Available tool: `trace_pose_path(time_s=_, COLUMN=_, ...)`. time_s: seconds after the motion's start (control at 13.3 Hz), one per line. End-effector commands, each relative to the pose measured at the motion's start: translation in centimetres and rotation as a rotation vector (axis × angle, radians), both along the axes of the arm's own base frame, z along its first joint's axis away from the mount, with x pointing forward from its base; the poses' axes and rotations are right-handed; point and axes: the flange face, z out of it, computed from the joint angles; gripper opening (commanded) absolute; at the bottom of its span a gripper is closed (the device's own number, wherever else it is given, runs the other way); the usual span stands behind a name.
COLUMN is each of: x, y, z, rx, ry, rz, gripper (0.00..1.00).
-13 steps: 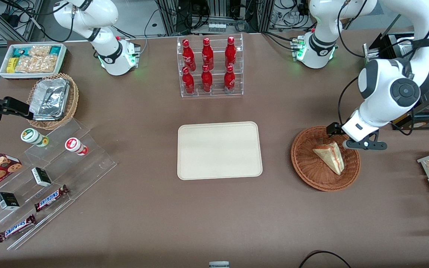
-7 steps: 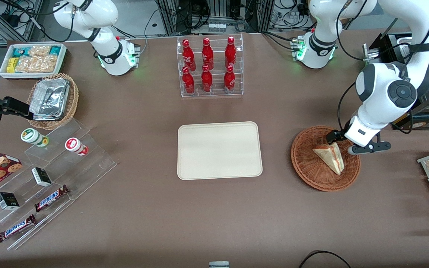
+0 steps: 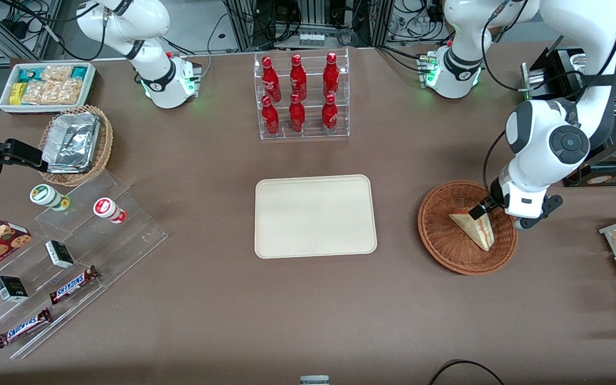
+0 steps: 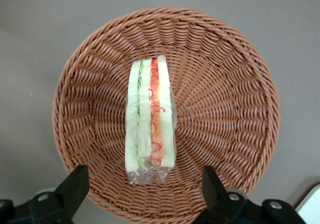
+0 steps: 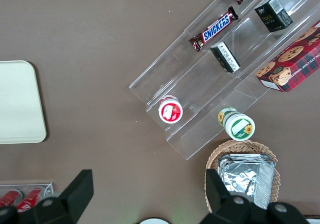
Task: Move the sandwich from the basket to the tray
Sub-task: 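Lower the open left gripper around the wrapped sandwich wedge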
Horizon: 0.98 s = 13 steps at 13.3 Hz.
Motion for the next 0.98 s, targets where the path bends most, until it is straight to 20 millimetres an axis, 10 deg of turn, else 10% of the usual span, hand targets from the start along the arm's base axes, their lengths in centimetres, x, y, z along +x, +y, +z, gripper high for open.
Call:
trace_pose_path(time_s=0.0, x=0.7, y=0.1, z=-0.3, rx=-0.023, ry=-0.004, rz=0.106, gripper=1.00)
trace_pose_path(time_s=0.9, x=2.3, y=0.1, z=-5.9, rx=-0.028, ry=0.070, rz=0.110, gripper=1.00)
